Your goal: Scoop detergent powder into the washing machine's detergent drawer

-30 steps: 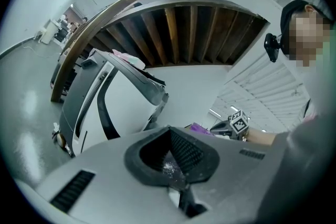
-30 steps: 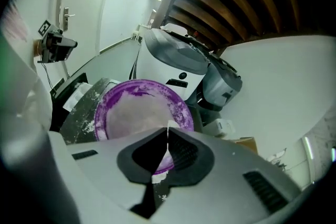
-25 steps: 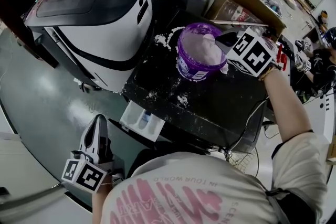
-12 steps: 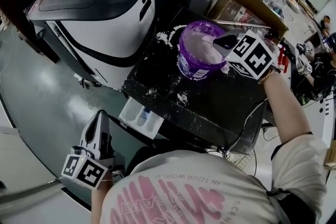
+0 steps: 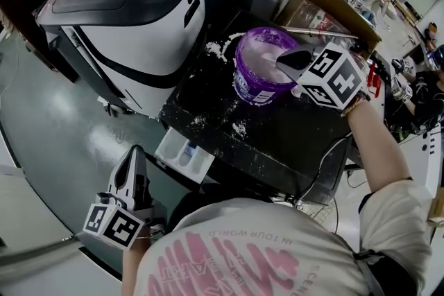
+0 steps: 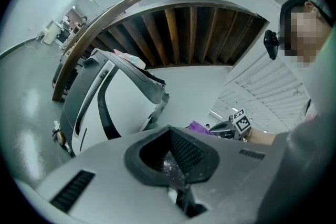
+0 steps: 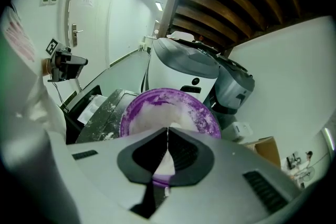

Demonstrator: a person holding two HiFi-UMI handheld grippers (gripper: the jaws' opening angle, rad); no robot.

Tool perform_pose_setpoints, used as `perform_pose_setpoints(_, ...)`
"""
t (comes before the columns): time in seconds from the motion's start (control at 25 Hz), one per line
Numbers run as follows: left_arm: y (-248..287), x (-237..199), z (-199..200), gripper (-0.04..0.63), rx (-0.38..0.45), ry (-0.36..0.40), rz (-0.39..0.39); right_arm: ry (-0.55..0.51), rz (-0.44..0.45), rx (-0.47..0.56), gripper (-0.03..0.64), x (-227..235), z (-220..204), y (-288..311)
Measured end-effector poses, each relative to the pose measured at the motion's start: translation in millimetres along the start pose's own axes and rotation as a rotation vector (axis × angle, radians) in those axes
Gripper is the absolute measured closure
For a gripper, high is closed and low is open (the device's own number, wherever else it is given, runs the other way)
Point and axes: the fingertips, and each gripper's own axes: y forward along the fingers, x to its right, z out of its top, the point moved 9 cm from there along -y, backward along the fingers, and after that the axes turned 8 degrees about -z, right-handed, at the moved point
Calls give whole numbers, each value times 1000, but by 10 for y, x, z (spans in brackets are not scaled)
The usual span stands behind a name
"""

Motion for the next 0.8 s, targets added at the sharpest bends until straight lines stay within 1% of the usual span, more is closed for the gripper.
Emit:
perform_pose_setpoints(0.16,58,-2,-23,594,1,-5,-11,3,20,17,612,-25,-24,-4)
perform_pose_setpoints(0.36,125,12,-69,594,-7,-16,-33,23,33,7,612,-75,-17,-82)
perform_pose_setpoints(0.52,178,16,-74,594,-11,-20,-53,61,62,11,612,-126,-13,-118)
perform_pose_setpoints(0.8,228,25,-73,594,-13,-24,-77,172,130,31,612,-174,30,-175)
